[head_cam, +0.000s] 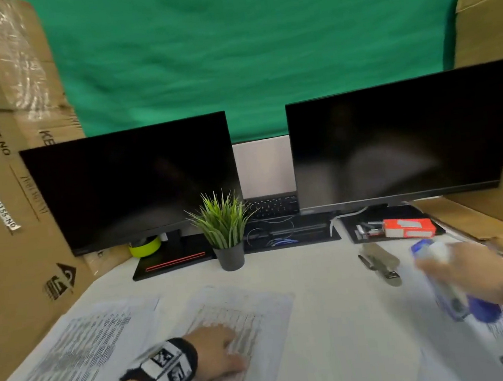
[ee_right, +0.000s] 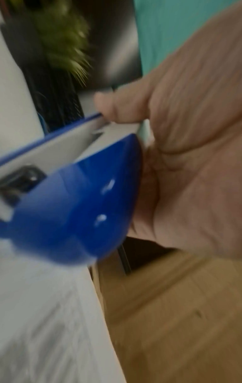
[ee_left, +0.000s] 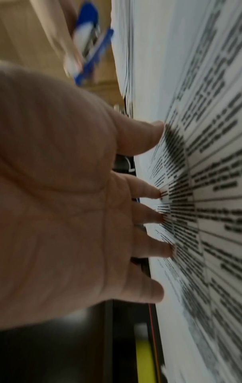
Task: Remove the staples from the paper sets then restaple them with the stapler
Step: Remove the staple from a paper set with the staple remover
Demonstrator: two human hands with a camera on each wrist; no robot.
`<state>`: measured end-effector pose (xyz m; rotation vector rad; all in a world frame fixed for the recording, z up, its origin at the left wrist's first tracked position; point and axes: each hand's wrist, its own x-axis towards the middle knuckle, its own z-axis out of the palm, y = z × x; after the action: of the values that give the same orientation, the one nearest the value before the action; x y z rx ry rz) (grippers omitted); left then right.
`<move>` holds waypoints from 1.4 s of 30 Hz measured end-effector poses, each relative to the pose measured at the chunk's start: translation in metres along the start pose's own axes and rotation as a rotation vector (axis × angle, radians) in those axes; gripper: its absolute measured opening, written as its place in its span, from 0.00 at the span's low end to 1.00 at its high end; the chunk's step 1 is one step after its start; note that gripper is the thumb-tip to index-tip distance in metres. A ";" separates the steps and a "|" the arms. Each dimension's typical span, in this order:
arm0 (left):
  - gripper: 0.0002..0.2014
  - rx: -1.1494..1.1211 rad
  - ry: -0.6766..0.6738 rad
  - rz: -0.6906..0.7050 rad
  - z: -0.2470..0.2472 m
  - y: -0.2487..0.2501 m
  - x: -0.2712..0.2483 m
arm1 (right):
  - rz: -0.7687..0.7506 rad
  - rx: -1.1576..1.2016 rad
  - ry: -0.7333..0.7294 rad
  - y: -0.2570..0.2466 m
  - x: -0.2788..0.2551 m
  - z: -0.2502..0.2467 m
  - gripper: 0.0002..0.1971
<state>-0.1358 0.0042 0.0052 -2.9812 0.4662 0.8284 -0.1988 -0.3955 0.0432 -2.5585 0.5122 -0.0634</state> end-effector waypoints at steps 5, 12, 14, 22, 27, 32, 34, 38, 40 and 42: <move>0.37 -0.009 0.072 0.057 0.008 0.018 0.004 | -0.152 -0.382 -0.359 -0.066 0.014 0.065 0.09; 0.42 0.070 -0.029 0.055 0.006 0.000 0.012 | -0.020 -0.471 -0.005 -0.073 0.081 0.092 0.26; 0.47 0.095 -0.049 0.069 0.004 -0.001 0.016 | 0.025 -0.483 0.069 -0.076 0.089 0.073 0.26; 0.27 -0.086 0.160 0.047 -0.008 0.010 0.011 | 0.086 -0.424 -0.105 -0.061 0.083 0.050 0.09; 0.45 0.000 0.009 0.063 -0.004 -0.029 0.016 | 0.035 -0.032 0.184 -0.092 0.091 0.046 0.19; 0.39 0.130 0.082 0.072 0.012 -0.027 0.001 | -0.326 -0.085 0.109 -0.149 0.033 0.072 0.10; 0.31 0.114 0.186 0.053 0.014 -0.025 -0.006 | -0.420 -0.127 -0.065 -0.159 0.006 0.102 0.10; 0.35 0.029 0.238 0.003 0.018 -0.043 -0.007 | -0.482 -0.199 -0.241 -0.167 -0.036 0.154 0.09; 0.51 0.044 0.126 -0.008 0.022 -0.059 -0.002 | -0.466 -0.217 -0.235 -0.171 -0.044 0.162 0.11; 0.58 0.082 0.069 -0.004 0.025 -0.069 0.002 | -0.458 -0.211 -0.241 -0.178 -0.041 0.166 0.23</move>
<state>-0.1270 0.0716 -0.0214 -2.9416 0.4841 0.6908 -0.1515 -0.1587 -0.0069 -2.7885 -0.1717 0.1434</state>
